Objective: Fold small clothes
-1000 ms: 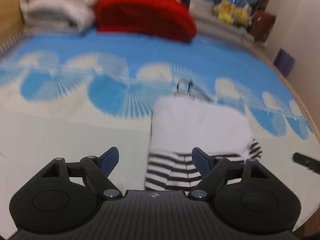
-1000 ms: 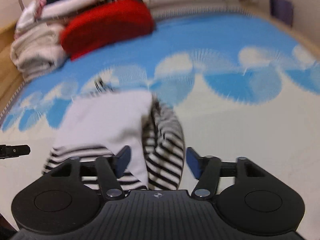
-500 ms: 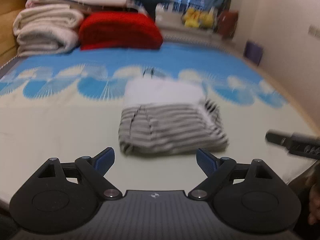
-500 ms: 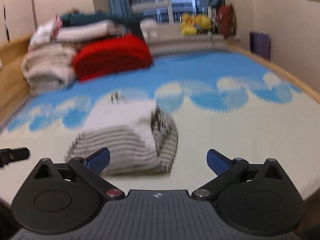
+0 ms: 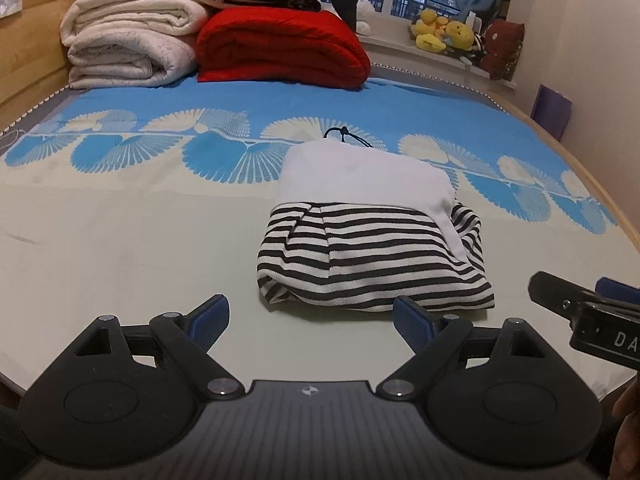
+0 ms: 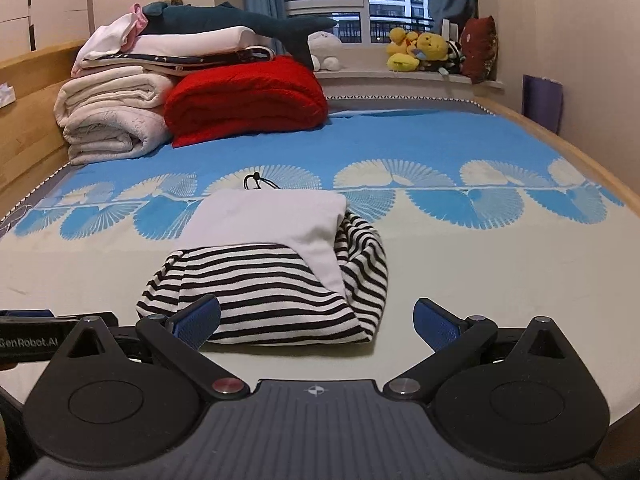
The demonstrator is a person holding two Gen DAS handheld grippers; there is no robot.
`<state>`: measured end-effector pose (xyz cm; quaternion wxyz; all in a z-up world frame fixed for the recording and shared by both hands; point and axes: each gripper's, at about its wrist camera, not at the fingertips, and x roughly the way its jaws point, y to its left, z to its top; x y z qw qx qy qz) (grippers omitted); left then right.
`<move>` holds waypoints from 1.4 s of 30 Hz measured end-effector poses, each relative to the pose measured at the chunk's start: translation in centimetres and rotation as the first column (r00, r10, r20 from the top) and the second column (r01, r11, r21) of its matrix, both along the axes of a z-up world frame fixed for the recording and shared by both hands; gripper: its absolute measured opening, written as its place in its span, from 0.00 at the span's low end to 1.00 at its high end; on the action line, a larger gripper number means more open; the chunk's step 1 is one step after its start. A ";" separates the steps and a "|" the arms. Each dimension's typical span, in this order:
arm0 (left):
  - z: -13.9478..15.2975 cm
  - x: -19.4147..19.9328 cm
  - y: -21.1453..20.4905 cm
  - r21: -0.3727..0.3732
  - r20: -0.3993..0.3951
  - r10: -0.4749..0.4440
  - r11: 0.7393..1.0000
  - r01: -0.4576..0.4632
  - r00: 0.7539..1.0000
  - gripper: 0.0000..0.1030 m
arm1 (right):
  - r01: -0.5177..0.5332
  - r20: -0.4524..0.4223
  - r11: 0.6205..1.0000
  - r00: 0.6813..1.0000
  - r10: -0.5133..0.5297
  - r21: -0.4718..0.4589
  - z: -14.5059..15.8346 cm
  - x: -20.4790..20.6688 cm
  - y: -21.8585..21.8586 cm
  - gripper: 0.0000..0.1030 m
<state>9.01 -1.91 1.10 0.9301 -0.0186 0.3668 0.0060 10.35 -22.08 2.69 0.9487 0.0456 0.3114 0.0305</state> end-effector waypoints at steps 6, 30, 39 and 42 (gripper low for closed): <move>-0.3 0.0 0.1 0.009 0.002 -0.006 1.000 0.006 1.000 0.89 | -0.041 0.013 0.999 0.999 0.042 -0.021 0.1 0.0 1.1 0.99; -1.3 0.4 -0.7 0.000 -0.018 -0.037 0.999 0.037 0.999 0.90 | -0.082 0.007 0.996 0.997 0.083 -0.042 0.1 0.1 2.6 0.99; -1.3 0.4 -0.7 0.002 -0.019 -0.037 0.999 0.037 0.999 0.90 | -0.080 0.003 0.996 0.997 0.080 -0.042 -0.1 0.1 2.6 0.99; -1.3 0.4 -0.7 0.001 -0.020 -0.036 0.999 0.036 0.999 0.89 | -0.080 0.003 0.996 0.997 0.081 -0.043 -0.1 0.1 2.6 0.99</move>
